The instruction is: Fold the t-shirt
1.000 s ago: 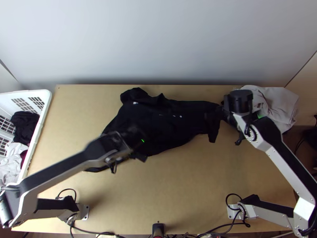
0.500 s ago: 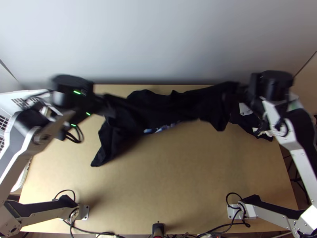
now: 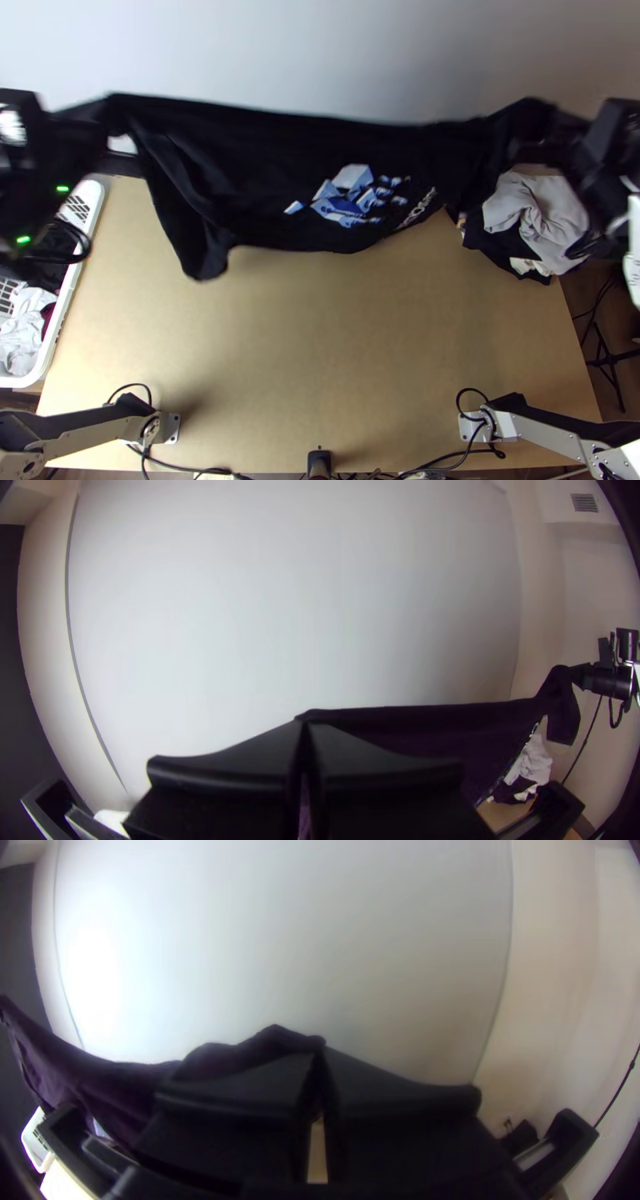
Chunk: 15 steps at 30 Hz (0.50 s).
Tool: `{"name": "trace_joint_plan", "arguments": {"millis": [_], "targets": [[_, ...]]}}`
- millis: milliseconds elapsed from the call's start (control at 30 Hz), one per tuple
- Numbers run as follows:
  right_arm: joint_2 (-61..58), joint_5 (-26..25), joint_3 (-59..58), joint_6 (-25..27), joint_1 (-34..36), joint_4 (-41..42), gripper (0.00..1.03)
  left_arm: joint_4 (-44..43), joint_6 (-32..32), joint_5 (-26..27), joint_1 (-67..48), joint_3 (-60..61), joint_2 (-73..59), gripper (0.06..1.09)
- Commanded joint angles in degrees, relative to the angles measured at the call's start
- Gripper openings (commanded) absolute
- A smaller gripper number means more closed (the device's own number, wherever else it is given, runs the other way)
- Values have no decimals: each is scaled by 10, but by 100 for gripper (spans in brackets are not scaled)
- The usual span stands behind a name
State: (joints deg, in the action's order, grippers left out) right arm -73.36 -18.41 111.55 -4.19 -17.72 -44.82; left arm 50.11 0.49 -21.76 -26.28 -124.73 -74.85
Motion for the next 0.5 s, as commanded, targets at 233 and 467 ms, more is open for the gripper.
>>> {"name": "trace_joint_plan", "arguments": {"millis": [233,467], "targets": [[21,-57,82,101,-58,101,3,-150,97,-9,3,-26,50,10],[52,-63,86,111,-78,119,3,-157,98,-8,-14,-25,67,10]]}}
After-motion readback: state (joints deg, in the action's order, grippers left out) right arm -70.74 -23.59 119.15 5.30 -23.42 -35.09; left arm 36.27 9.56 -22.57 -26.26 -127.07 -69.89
